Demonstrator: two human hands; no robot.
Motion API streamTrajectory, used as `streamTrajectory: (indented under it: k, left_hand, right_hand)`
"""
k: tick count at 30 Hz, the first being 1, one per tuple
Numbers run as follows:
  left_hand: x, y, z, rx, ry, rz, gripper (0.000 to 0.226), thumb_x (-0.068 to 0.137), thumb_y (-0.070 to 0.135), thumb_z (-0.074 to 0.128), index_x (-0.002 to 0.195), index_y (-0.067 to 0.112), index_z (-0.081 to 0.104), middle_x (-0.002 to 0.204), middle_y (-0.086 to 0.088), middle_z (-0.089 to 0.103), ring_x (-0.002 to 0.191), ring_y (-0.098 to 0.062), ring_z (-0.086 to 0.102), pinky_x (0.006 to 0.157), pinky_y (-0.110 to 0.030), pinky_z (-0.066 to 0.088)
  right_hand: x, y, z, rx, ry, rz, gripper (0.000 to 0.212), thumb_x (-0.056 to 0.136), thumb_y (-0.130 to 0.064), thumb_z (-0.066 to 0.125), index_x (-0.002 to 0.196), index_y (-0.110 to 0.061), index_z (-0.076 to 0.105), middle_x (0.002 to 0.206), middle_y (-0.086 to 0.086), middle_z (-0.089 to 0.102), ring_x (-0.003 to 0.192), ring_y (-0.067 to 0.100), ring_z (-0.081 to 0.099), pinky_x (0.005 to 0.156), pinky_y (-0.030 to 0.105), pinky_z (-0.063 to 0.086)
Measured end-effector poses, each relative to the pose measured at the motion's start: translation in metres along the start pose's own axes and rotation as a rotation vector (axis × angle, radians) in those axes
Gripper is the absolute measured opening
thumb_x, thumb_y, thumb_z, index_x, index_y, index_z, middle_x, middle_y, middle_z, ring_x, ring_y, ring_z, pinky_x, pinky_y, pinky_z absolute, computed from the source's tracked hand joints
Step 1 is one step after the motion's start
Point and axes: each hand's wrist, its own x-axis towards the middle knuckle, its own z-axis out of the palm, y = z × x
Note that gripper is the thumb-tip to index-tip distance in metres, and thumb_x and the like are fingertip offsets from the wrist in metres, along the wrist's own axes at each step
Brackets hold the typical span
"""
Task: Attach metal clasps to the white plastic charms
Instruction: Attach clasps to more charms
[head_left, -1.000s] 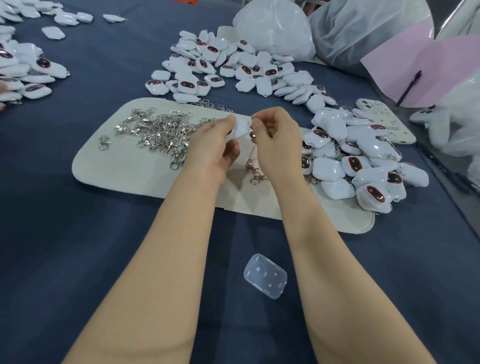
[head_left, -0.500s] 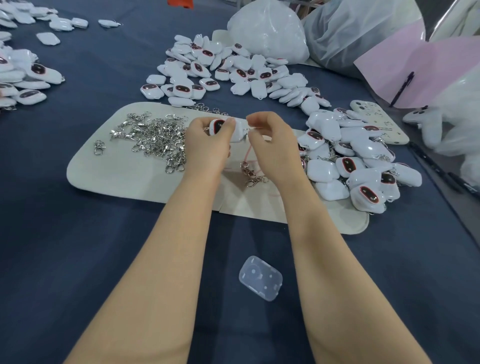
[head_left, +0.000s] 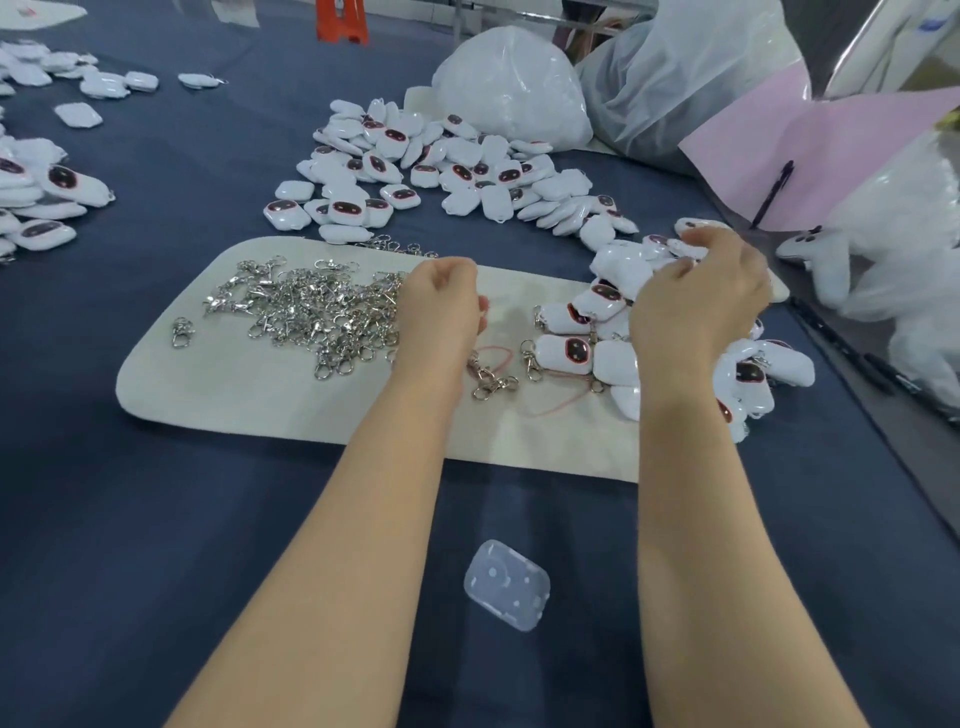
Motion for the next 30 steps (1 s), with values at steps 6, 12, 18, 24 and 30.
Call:
streamTrajectory:
  k: [6, 12, 18, 24, 30]
  left_hand:
    - [0.031, 0.018, 0.022, -0.079, 0.046, -0.077, 0.011, 0.092, 0.013, 0.049, 0.083, 0.018, 0.053, 0.069, 0.005, 0.053, 0.063, -0.01, 0.051, 0.059, -0.022, 0.042]
    - [0.091, 0.033, 0.039, -0.018, 0.142, -0.048, 0.011, 0.089, 0.006, 0.045, 0.088, 0.008, 0.056, 0.075, -0.004, 0.049, 0.074, -0.019, 0.044, 0.064, -0.026, 0.036]
    - [0.127, 0.037, 0.054, 0.002, 0.131, -0.103, 0.007, 0.092, 0.01, 0.045, 0.095, 0.01, 0.052, 0.069, 0.002, 0.041, 0.058, -0.011, 0.036, 0.05, -0.024, 0.03]
    - [0.13, 0.031, 0.052, 0.044, 0.138, -0.069, 0.034, 0.091, 0.012, 0.044, 0.122, -0.001, 0.052, 0.078, 0.002, 0.038, 0.056, -0.008, 0.031, 0.046, -0.02, 0.027]
    - [0.112, 0.038, 0.031, 0.257, 0.035, 0.099, 0.045, 0.093, 0.021, 0.051, 0.137, 0.017, 0.044, 0.13, 0.0, 0.053, 0.105, -0.011, 0.052, 0.082, -0.018, 0.039]
  right_hand:
    - [-0.004, -0.046, 0.057, 0.262, -0.315, -0.208, 0.03, 0.093, -0.006, 0.044, 0.12, -0.011, 0.055, 0.126, 0.006, 0.052, 0.117, 0.019, 0.048, 0.094, 0.02, 0.033]
    - [0.027, -0.078, 0.147, 0.011, -0.714, -0.233, 0.048, 0.091, -0.017, 0.049, 0.138, -0.016, 0.042, 0.143, 0.012, 0.038, 0.129, 0.028, 0.04, 0.1, 0.034, 0.037]
    - [0.042, -0.072, 0.199, -0.163, -0.7, -0.185, 0.043, 0.096, -0.027, 0.044, 0.138, -0.023, 0.039, 0.147, 0.013, 0.029, 0.134, 0.034, 0.027, 0.109, 0.042, 0.025]
    - [0.046, -0.07, 0.202, -0.069, -0.469, -0.038, 0.037, 0.092, -0.014, 0.044, 0.129, -0.011, 0.042, 0.136, 0.011, 0.046, 0.125, 0.028, 0.042, 0.103, 0.039, 0.034]
    - [0.038, -0.077, 0.149, 0.391, -0.591, -0.099, 0.026, 0.098, -0.015, 0.041, 0.116, -0.009, 0.058, 0.116, 0.006, 0.062, 0.097, 0.015, 0.054, 0.077, 0.013, 0.041]
